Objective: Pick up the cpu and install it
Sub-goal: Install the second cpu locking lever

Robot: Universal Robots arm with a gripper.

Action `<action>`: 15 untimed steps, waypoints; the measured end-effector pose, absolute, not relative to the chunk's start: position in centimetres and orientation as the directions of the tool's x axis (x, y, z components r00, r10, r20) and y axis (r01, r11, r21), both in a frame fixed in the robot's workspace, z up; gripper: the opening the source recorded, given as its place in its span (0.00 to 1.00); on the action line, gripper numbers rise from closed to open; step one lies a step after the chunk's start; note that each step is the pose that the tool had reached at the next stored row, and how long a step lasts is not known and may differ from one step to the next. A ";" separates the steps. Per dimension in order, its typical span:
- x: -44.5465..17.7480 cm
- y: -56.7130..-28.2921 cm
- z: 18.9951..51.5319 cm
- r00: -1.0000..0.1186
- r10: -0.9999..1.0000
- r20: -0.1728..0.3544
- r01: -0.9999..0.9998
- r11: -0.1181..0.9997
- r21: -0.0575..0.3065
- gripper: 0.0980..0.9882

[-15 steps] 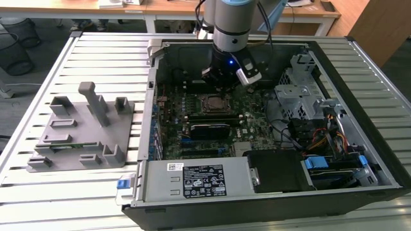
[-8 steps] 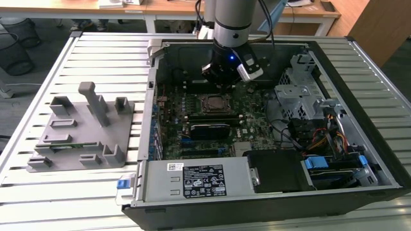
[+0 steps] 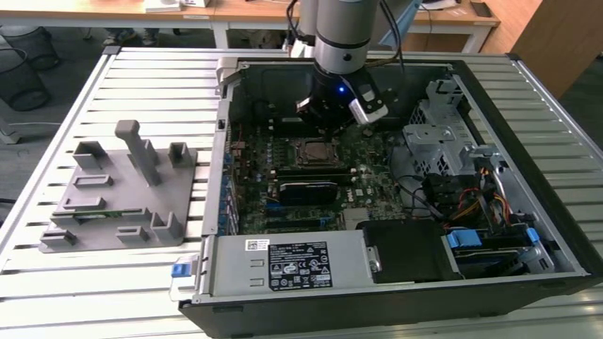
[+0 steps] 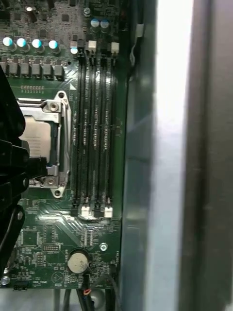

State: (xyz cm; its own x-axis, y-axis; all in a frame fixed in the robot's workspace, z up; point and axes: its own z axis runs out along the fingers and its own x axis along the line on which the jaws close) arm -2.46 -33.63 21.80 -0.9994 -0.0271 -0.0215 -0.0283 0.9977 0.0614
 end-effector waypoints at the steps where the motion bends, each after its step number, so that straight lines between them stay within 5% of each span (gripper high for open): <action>1: -2.5 -33.9 21.8 -0.999 -0.027 -0.021 -0.028 0.998 0.061 0.01; 15: -2.4 -35.1 22.9 -1.000 -0.016 -0.003 -0.016 0.998 0.062 0.01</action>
